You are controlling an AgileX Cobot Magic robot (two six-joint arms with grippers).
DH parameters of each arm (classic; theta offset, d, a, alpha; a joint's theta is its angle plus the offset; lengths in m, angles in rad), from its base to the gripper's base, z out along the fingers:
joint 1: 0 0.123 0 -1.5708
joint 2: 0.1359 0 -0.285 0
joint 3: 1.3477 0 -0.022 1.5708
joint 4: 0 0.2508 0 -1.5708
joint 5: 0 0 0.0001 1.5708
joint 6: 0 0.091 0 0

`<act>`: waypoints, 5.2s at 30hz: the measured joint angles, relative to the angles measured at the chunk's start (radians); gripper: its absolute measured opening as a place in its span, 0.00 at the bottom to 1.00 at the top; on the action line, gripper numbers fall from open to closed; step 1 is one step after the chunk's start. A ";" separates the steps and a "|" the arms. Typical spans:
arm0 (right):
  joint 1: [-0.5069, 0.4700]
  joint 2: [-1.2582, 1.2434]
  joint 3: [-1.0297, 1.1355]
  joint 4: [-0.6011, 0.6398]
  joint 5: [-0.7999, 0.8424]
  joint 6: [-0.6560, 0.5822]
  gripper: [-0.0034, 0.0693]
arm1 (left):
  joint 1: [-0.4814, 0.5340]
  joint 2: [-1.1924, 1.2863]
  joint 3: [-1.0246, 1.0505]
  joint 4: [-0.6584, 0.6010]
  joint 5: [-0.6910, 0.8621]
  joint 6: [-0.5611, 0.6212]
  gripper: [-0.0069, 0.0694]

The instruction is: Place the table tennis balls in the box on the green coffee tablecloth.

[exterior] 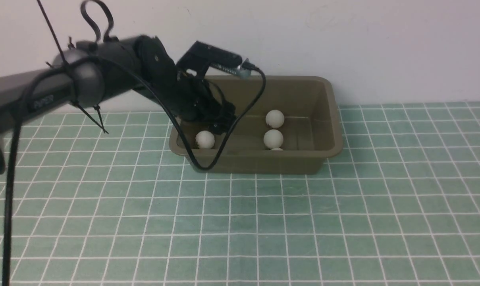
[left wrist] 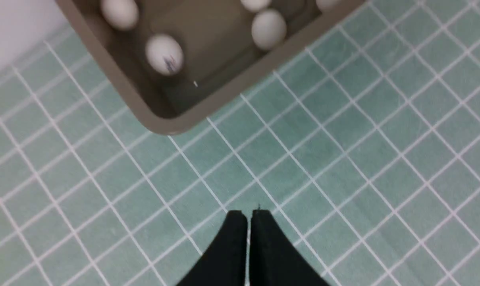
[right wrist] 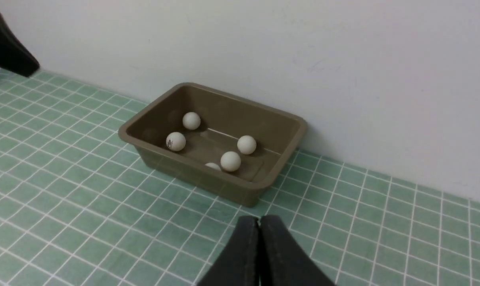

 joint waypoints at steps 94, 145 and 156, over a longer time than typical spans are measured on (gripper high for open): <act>0.000 0.000 0.000 0.011 0.008 0.000 0.02 | 0.300 -1.325 1.391 0.119 -0.871 -0.142 0.09; -0.291 -0.280 1.036 -0.026 -0.935 -0.081 0.02 | 0.300 -1.325 1.391 0.119 -0.871 -0.142 0.09; -0.292 -0.345 1.119 -0.028 -0.939 -0.082 0.02 | 0.300 -1.325 1.391 0.119 -0.871 -0.142 0.09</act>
